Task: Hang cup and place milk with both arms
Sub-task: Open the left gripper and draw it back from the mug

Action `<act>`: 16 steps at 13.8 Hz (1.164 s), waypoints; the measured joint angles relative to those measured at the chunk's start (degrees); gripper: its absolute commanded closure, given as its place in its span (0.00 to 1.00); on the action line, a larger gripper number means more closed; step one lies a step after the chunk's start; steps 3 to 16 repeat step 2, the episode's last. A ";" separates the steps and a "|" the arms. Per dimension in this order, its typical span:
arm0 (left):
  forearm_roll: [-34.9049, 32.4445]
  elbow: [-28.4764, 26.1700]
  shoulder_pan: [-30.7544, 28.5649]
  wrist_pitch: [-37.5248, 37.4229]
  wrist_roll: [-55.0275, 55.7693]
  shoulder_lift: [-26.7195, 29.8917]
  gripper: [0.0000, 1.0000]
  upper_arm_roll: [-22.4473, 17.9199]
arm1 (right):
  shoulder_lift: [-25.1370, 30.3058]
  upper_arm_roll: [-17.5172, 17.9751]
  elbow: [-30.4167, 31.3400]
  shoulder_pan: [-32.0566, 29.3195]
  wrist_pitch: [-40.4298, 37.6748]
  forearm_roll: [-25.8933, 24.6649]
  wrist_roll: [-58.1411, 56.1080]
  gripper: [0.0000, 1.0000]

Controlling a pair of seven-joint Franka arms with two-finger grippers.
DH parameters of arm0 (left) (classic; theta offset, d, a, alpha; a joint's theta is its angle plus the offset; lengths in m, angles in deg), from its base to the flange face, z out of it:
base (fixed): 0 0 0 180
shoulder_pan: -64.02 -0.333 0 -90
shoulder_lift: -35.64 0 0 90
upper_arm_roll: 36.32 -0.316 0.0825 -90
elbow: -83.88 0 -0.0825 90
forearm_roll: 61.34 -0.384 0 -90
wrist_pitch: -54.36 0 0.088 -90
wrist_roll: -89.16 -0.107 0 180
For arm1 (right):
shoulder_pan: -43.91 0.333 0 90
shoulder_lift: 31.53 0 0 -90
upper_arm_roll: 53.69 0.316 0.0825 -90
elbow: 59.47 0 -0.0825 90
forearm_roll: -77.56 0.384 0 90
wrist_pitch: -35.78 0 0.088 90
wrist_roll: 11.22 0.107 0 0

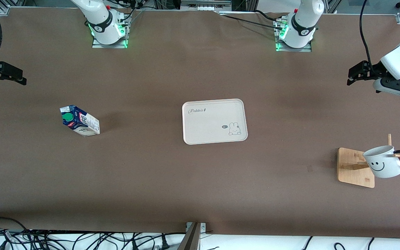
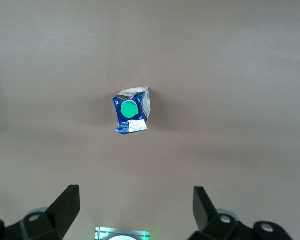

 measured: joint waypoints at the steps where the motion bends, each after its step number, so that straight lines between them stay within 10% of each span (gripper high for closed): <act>1: 0.00 0.00 0.00 0.08 1.39 -0.01 0.00 0.00 | 0.00 0.00 0.00 0.00 0.00 0.00 0.00 0.00; 16: 0.00 0.00 0.00 0.14 2.92 -0.02 0.00 0.00 | 0.00 0.00 0.00 0.00 0.00 0.00 0.00 0.00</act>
